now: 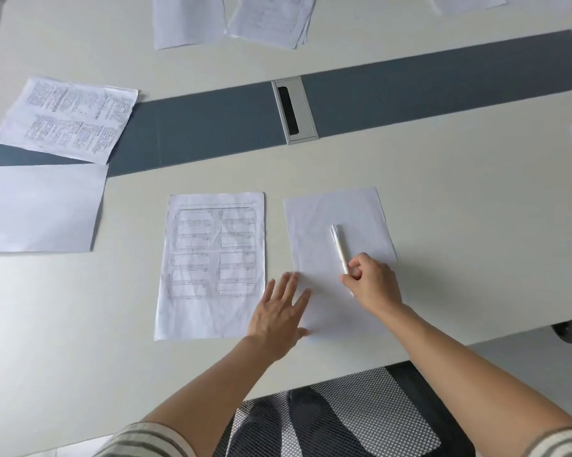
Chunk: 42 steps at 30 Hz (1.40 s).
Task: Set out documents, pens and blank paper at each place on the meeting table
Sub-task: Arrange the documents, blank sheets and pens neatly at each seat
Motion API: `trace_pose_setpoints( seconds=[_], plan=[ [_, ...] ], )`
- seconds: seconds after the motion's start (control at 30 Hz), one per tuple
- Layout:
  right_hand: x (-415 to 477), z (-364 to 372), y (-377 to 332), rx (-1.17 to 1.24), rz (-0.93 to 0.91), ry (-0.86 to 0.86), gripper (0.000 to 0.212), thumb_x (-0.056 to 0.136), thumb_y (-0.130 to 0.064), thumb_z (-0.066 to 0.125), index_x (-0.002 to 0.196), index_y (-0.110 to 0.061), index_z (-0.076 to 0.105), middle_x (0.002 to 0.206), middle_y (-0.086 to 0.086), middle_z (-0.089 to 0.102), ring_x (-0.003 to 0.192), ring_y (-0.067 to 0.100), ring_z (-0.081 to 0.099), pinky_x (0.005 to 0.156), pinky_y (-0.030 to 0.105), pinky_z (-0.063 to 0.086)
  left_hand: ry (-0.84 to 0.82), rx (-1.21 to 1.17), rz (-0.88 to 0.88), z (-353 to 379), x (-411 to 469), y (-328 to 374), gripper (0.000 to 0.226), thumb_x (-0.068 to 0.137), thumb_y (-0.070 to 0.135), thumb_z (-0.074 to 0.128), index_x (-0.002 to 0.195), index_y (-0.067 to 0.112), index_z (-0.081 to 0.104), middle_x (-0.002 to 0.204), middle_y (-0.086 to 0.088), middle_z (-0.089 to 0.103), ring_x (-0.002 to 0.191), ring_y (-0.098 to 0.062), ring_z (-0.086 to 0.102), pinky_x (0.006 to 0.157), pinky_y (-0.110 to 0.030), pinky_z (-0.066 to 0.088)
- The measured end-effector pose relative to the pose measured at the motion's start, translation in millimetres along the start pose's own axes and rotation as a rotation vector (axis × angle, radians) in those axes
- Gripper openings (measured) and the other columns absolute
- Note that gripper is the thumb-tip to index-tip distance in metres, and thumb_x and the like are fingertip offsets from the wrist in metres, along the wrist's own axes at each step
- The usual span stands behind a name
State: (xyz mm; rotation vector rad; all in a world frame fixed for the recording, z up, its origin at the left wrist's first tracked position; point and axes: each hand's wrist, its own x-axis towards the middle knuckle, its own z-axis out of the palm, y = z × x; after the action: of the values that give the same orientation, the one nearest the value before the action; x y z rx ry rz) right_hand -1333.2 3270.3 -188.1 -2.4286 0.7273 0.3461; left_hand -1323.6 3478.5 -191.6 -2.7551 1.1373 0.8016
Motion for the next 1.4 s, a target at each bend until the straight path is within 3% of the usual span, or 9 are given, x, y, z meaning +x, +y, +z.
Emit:
trace_pose_setpoints(
  seconds=[0.27,0.4,0.53,0.67,0.87,1.0,1.1,1.2,1.4],
  plan=[
    [-18,-9,-46,0.104,-0.193,0.142,0.028,0.086,-0.027,0.069,0.108,-0.011,0.066,0.096,0.003,0.069,0.08,0.02,0.065,0.075,0.033,0.053,0.456,-0.393,-0.364,-20,-23,-43,0.052,0.091,0.038,0.056,0.138,0.018,0.047,0.156,-0.014,0.029,0.143,-0.033,0.027,0.116,-0.046,0.024],
    [-33,20,-113,0.329,-0.157,-0.18,0.045,0.088,-0.027,0.065,0.129,-0.011,0.056,0.127,0.004,0.061,0.114,0.018,0.059,0.097,0.031,0.047,0.383,-0.448,-0.733,-17,-52,-114,0.053,0.094,0.033,0.051,0.144,0.021,0.04,0.159,-0.012,0.018,0.145,-0.032,0.019,0.114,-0.045,0.026],
    [-25,51,-162,0.606,0.175,-0.335,0.027,0.079,-0.034,0.071,0.085,-0.019,0.049,0.079,-0.006,0.048,0.065,0.012,0.048,0.058,0.021,0.039,0.084,-0.389,-0.588,5,-78,-128,0.06,0.094,0.037,0.051,0.148,0.03,0.027,0.162,-0.007,0.003,0.148,-0.029,0.007,0.11,-0.041,0.034],
    [-5,66,-180,0.639,0.366,-0.436,0.047,0.072,-0.038,0.079,0.097,-0.012,0.049,0.078,0.004,0.049,0.056,0.017,0.049,0.043,0.021,0.033,0.095,-0.376,-0.572,20,-93,-118,0.062,0.093,0.035,0.052,0.148,0.034,0.023,0.162,-0.006,-0.001,0.149,-0.029,0.006,0.112,-0.039,0.033],
    [-15,60,-175,0.167,0.054,-0.381,0.032,0.083,-0.035,0.072,0.085,-0.007,0.057,0.083,0.001,0.06,0.076,0.024,0.056,0.067,0.032,0.046,0.229,-0.501,-0.546,30,-111,-114,0.06,0.09,0.036,0.057,0.145,0.03,0.033,0.156,-0.003,0.022,0.14,-0.024,0.028,0.111,-0.036,0.034],
    [-36,36,-180,0.246,-0.204,-0.276,0.035,0.084,-0.041,0.068,0.076,-0.008,0.07,0.068,0.003,0.063,0.066,0.027,0.06,0.062,0.033,0.047,0.583,-1.298,-0.719,-12,-116,-151,0.097,0.065,0.033,0.082,0.146,0.02,0.032,0.144,-0.006,0.044,0.13,-0.022,0.047,0.106,-0.043,0.043],
    [-56,3,-194,0.564,-0.349,-0.252,0.008,0.085,-0.026,0.073,0.081,-0.019,0.075,0.087,0.008,0.076,0.075,0.011,0.068,0.072,0.025,0.051,0.763,-1.774,-0.422,-74,-123,-180,0.072,0.06,0.012,0.085,0.126,0.004,0.055,0.121,-0.015,0.067,0.109,-0.027,0.066,0.091,-0.039,0.054],
    [-68,-32,-208,0.721,-0.46,-0.202,0.021,0.085,-0.012,0.072,0.086,-0.034,0.069,0.091,-0.017,0.071,0.08,-0.015,0.064,0.076,0.003,0.047,0.738,-1.789,-0.225,-127,-135,-184,0.044,0.067,0.003,0.078,0.109,0.004,0.067,0.114,-0.014,0.071,0.104,-0.026,0.068,0.088,-0.031,0.054],
    [-49,-24,-194,0.678,-0.366,-0.307,0.025,0.081,-0.012,0.076,0.094,-0.032,0.07,0.097,-0.017,0.072,0.096,-0.003,0.069,0.081,0.014,0.051,0.606,-1.605,-0.347,-103,-125,-171,0.029,0.08,-0.004,0.071,0.104,0.012,0.071,0.103,-0.001,0.075,0.099,-0.017,0.071,0.087,-0.031,0.052]
  ],
)
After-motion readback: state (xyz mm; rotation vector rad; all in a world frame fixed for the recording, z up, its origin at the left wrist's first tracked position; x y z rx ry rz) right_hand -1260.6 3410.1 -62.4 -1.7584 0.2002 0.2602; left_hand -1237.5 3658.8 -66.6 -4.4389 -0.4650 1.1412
